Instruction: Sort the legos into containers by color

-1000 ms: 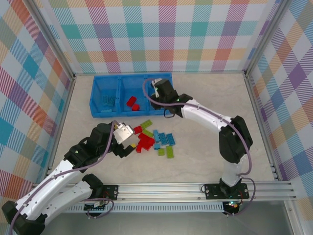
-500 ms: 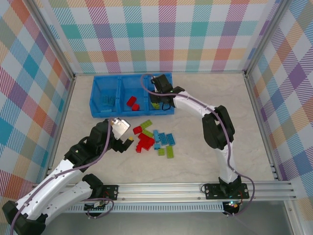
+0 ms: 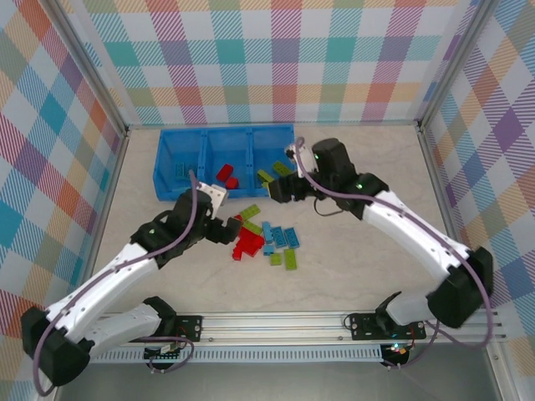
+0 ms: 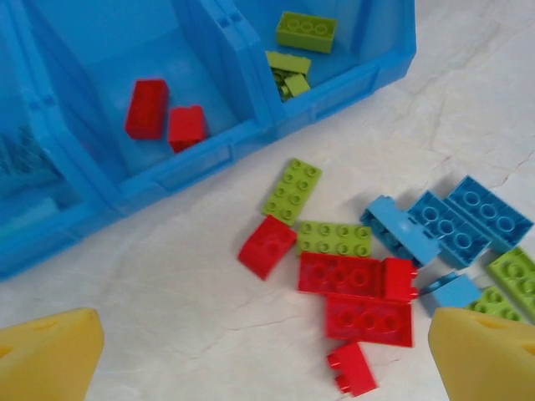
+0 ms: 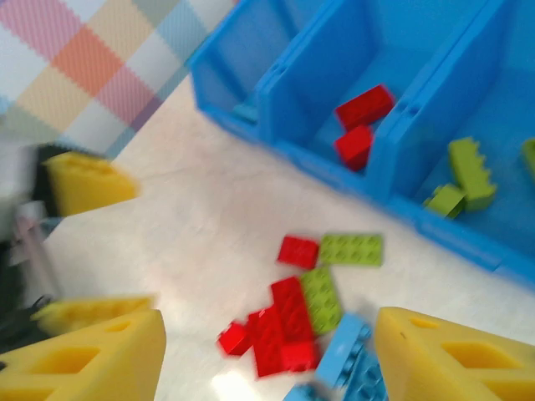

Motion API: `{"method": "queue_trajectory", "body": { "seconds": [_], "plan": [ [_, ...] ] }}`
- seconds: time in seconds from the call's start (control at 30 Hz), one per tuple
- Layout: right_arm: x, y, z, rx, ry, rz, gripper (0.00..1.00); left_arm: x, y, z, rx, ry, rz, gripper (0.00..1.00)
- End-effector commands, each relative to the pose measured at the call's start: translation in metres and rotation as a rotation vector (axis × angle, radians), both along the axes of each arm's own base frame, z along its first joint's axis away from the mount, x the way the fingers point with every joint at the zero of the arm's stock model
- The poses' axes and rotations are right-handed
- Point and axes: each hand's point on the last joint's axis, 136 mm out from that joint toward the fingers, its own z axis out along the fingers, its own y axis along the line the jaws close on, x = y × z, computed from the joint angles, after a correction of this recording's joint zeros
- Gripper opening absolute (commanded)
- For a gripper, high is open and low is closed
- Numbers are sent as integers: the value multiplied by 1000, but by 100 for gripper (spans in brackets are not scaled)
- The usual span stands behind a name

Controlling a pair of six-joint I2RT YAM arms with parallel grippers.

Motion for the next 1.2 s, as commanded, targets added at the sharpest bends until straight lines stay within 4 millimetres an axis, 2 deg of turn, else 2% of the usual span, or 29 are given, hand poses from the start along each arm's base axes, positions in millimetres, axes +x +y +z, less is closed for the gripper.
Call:
{"method": "queue_trajectory", "body": {
  "seconds": [0.0, 0.13, 0.3, 0.43, 0.6, 0.77, 0.93, 1.17],
  "plan": [
    [-39, -7, -22, 10, 135, 77, 72, 11, -8, -29, -23, 133, 71, 99],
    [-51, -17, -34, -16, 178, 67, 76, 32, -3, -68, 55, 264, 175, 99],
    [-57, -18, -38, -17, 210, 71, 80, 61, -1, -111, 74, 330, 315, 100],
    [-58, -18, -38, -11, 213, 72, 81, 73, -9, -133, 71, 366, 334, 100],
    [-58, -18, -39, -14, 219, 70, 81, 83, -11, -147, 61, 368, 367, 96],
    [-56, -17, -38, -8, 222, 67, 81, 88, -1, -155, 87, 360, 400, 86],
    [-54, -16, -39, -5, 227, 57, 81, 83, 12, -160, 108, 376, 428, 71],
    [-52, -15, -41, -2, 239, 47, 82, 69, 35, -150, 71, 346, 502, 52]
  ]
}}
